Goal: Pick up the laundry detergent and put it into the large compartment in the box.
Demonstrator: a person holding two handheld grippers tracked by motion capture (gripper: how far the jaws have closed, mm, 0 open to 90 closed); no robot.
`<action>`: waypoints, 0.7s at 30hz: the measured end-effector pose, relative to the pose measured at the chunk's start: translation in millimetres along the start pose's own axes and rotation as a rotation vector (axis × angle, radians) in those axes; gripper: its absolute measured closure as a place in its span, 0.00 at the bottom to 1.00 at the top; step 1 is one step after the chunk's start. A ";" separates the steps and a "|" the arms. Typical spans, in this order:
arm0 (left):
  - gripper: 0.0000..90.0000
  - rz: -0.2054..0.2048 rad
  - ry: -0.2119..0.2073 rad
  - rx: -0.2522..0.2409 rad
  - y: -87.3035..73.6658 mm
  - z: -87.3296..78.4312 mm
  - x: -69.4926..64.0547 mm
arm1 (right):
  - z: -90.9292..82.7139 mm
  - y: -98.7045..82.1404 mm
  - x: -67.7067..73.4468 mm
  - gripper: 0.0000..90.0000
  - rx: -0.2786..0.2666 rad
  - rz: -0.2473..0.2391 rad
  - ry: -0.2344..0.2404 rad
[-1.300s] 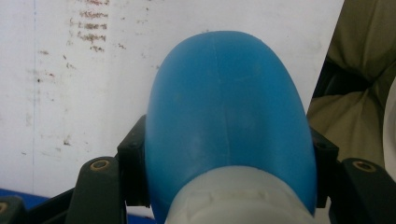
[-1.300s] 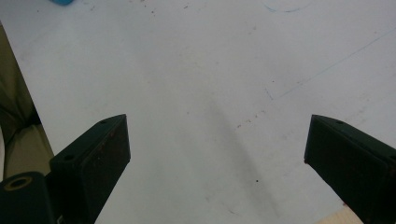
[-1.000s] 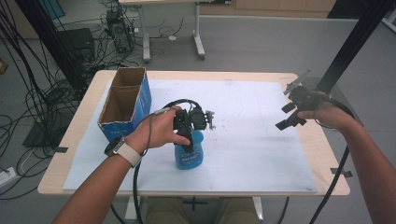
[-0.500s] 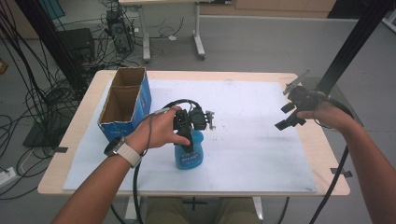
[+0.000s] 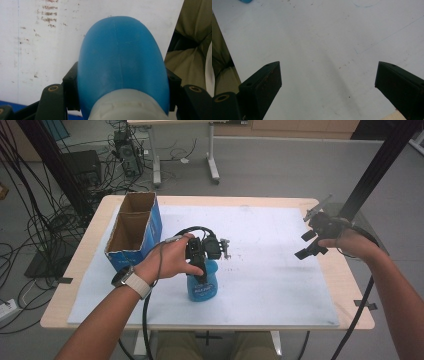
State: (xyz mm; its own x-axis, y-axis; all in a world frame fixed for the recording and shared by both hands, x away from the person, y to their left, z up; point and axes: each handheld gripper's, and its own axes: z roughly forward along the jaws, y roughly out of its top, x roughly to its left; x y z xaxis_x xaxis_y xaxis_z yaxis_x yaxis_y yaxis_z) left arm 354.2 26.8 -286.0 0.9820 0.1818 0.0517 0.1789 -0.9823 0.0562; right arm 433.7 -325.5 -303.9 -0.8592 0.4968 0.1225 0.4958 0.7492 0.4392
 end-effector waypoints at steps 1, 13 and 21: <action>0.41 0.000 0.000 0.000 0.0 0.0 -0.1 | 0.0 0.1 0.1 0.08 0.000 0.001 0.001; 0.41 -0.001 0.001 0.001 0.1 0.0 -0.3 | -2.1 0.7 1.5 0.08 0.000 0.001 -0.002; 0.41 0.000 0.001 0.002 0.2 0.0 -0.2 | -2.4 0.2 1.2 0.08 -0.001 0.001 -0.001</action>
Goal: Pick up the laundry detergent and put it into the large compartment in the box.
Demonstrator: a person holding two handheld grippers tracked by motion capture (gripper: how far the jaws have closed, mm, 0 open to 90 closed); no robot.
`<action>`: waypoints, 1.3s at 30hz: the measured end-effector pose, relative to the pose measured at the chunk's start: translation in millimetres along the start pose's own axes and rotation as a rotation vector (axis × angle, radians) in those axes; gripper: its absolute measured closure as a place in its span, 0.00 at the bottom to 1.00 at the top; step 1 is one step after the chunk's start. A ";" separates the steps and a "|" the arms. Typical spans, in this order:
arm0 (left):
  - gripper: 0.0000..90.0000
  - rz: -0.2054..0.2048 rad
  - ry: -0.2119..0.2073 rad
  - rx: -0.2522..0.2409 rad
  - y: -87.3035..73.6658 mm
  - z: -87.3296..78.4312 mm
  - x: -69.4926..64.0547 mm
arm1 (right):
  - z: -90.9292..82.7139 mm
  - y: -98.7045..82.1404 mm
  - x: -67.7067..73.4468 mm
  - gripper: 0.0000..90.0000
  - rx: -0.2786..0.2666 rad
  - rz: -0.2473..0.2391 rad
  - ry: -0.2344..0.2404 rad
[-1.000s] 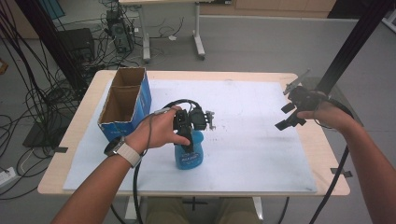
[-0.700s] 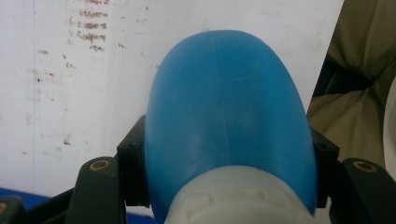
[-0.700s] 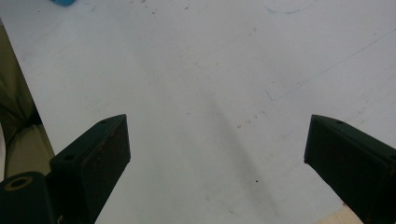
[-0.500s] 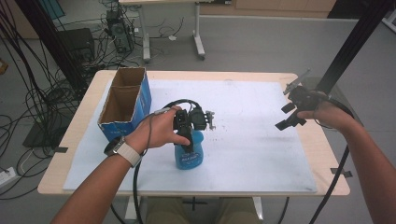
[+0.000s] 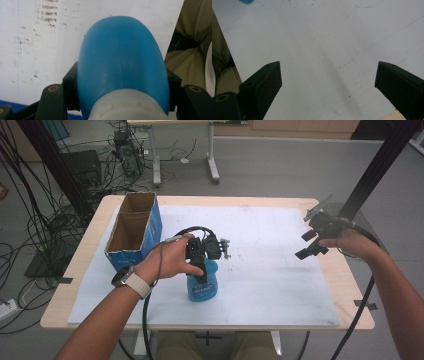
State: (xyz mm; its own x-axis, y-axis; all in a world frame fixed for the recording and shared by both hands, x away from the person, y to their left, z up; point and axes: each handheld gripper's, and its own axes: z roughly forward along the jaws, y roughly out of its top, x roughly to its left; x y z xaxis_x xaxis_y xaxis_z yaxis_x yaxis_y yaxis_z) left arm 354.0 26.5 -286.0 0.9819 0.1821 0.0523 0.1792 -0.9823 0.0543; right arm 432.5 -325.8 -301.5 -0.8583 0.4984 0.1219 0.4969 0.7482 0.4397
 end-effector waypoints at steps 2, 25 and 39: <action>0.41 -0.001 0.000 0.000 0.0 0.0 0.1 | -0.3 -0.1 0.0 0.08 -0.001 0.000 -0.001; 0.41 -0.001 0.000 0.001 0.0 0.0 -0.1 | 0.8 3.1 1.0 0.08 0.003 -0.002 -0.002; 0.41 -0.003 -0.001 0.001 0.1 0.0 0.5 | -0.2 4.6 1.0 0.08 -0.008 -0.009 0.001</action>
State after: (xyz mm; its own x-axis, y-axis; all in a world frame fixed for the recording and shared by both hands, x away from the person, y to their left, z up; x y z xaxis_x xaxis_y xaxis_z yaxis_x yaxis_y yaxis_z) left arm 354.5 26.5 -286.0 0.9815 0.1849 0.0507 0.1822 -0.9818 0.0533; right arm 433.9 -321.9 -299.1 -0.8627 0.4915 0.1190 0.4884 0.7491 0.4476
